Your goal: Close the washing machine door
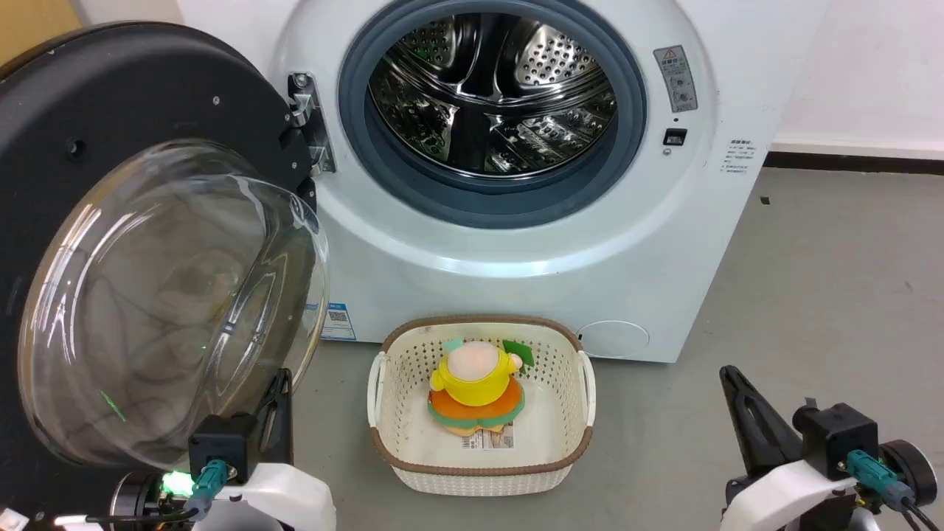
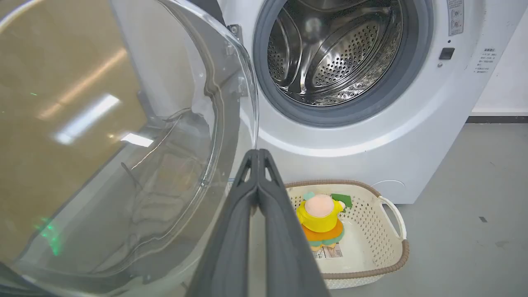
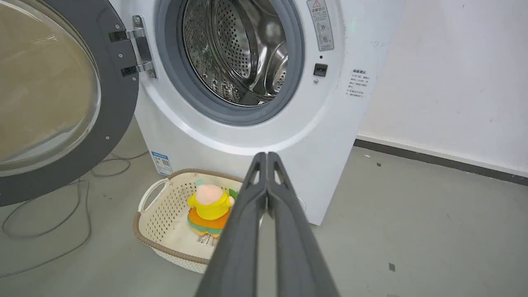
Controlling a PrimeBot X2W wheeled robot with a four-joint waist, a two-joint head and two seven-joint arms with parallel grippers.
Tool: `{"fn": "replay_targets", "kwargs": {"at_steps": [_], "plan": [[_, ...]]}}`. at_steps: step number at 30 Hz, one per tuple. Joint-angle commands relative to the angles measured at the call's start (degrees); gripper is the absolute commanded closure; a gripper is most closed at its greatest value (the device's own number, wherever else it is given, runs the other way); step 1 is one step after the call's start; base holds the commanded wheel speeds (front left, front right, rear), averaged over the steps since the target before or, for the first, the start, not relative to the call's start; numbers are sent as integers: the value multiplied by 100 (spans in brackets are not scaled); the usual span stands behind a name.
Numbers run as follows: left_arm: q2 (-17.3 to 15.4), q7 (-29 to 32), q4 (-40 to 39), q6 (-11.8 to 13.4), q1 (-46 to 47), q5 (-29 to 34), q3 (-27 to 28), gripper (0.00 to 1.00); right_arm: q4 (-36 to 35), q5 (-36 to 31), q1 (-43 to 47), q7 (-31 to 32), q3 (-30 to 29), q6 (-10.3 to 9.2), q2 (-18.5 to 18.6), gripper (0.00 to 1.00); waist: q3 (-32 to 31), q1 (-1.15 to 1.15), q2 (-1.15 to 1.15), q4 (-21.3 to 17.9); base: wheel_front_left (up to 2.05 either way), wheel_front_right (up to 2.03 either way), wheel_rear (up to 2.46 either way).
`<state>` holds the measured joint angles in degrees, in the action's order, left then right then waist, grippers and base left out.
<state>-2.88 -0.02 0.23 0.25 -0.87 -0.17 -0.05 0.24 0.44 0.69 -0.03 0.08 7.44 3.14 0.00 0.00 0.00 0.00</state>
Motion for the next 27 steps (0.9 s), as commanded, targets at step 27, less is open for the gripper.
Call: {"fn": "replay_targets", "kwargs": {"at_steps": [27], "plan": [[1,2,-23,-25,87,17,5,100,-24,-44,-69,3,-8,5,-26,100,0,0,0,0,0,0,0]]}}
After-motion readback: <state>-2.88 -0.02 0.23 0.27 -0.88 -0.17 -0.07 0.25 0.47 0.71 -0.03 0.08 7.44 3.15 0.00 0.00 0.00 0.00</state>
